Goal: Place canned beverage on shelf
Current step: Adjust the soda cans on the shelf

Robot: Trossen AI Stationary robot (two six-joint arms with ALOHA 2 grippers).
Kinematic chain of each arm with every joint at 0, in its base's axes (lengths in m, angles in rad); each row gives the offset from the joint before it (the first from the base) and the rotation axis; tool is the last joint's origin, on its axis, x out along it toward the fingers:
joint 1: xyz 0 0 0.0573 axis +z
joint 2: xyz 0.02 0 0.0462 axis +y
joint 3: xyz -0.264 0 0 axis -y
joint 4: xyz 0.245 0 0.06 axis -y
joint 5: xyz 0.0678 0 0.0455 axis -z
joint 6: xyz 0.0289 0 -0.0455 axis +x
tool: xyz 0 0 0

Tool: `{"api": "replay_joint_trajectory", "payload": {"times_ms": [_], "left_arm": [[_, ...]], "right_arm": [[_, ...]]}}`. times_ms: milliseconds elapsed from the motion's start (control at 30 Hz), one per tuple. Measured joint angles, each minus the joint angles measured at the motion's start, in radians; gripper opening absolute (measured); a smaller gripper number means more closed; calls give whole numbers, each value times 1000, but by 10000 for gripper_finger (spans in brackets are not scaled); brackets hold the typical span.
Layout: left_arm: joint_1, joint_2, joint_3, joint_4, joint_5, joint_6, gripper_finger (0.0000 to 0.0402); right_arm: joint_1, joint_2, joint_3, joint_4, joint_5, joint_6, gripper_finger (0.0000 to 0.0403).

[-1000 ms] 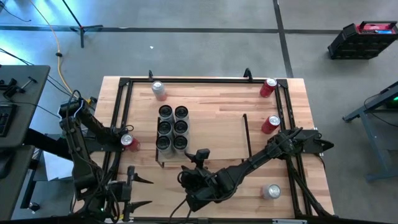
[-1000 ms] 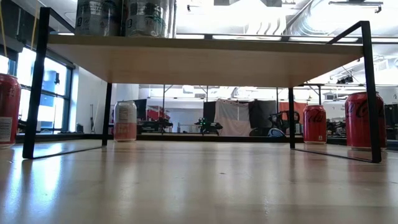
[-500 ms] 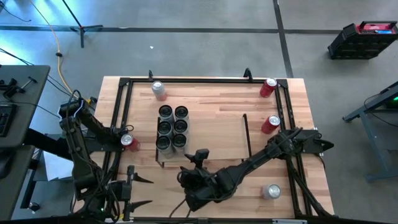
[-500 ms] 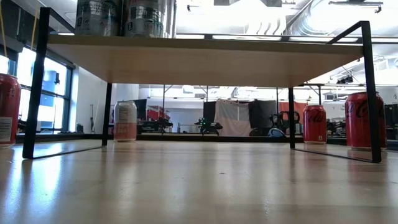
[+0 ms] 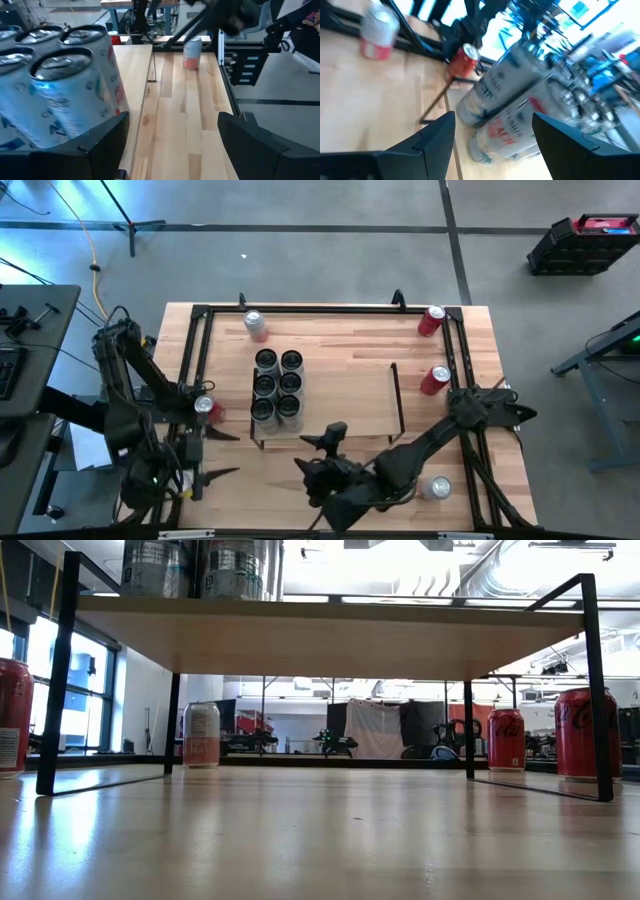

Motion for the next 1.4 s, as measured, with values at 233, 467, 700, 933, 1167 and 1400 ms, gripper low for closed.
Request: {"api": "replay_joint_trajectory", "payload": {"times_ms": [233, 467, 700, 933, 1167, 1400], "left_arm": [[2, -65, 0, -6, -10, 89, 294], [36, -76, 0, -6, -67, 184, 294], [52, -175, 0, -6, -55, 281, 294], [52, -299, 0, -38, -86, 351, 294], [124, -345, 0, -184, -176, 269, 294], [265, -361, 0, -208, -194, 244, 294]], "right_arm": [[-66, -111, 0, 71, -69, -135, 250], [-228, -139, 0, 112, -371, -230, 250], [-388, -166, 0, 97, -613, -231, 250], [-451, -169, 0, 62, -754, -229, 250], [-515, -185, 0, 58, -695, -231, 250], [-597, -174, 0, 39, -753, -224, 250]]}}
